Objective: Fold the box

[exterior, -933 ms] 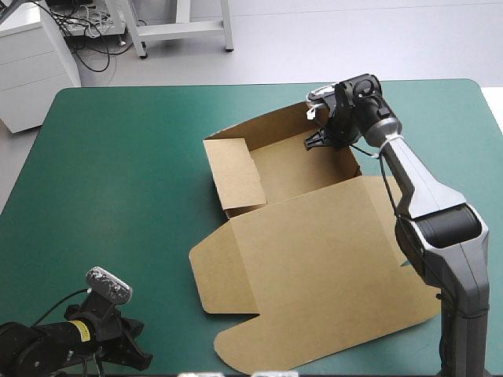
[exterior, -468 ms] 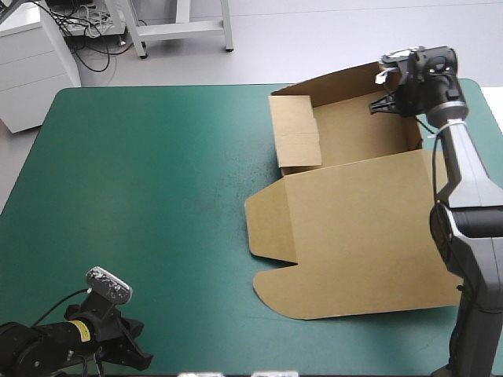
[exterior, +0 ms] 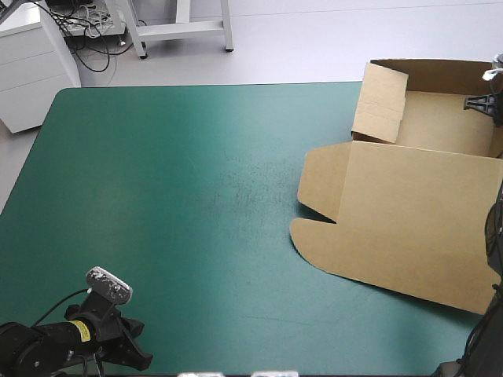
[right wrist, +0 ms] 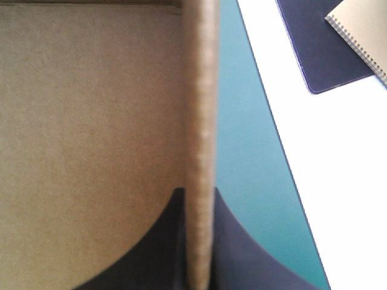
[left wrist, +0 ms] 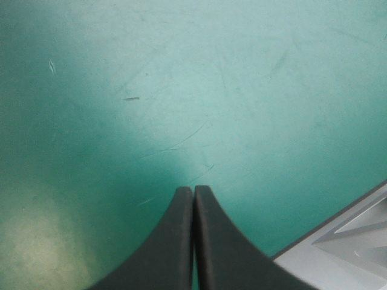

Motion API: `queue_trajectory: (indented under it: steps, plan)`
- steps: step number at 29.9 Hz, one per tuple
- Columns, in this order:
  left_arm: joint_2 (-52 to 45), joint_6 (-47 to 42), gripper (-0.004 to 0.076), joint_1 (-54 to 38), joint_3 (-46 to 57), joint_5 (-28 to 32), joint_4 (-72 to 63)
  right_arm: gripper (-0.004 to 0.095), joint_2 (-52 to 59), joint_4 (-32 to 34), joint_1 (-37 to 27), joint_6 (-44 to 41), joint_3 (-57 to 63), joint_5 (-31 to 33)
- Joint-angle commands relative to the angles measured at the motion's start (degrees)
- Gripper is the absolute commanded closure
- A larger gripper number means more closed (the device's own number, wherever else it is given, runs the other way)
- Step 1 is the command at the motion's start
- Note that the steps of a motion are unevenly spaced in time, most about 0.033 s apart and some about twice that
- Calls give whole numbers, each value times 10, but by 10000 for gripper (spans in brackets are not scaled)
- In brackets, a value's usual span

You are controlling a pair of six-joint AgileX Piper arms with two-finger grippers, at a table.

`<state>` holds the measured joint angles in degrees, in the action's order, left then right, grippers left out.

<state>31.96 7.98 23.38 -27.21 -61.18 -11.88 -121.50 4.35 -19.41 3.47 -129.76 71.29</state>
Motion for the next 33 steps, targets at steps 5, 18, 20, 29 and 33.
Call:
queue_trajectory:
  steps: [5, 18, 20, 29, 33]
  plan:
    - [2, -5, 756, 2, -13, 20, -13, 928, 31, -17, -44, 5, 7, 2]
    - [2, -5, 756, 2, -13, 20, -13, 183, 25, -12, -47, 10, 8, -11]
    - [2, -5, 756, 2, -13, 20, -13, 98, 25, -10, -47, 10, 8, -12]
    - [2, -13, 756, 2, -13, 21, -13, 98, 42, -17, -47, 14, 8, 2]
    - [2, -13, 756, 2, -13, 21, -2, 210, 73, -39, -46, 39, 8, 2]
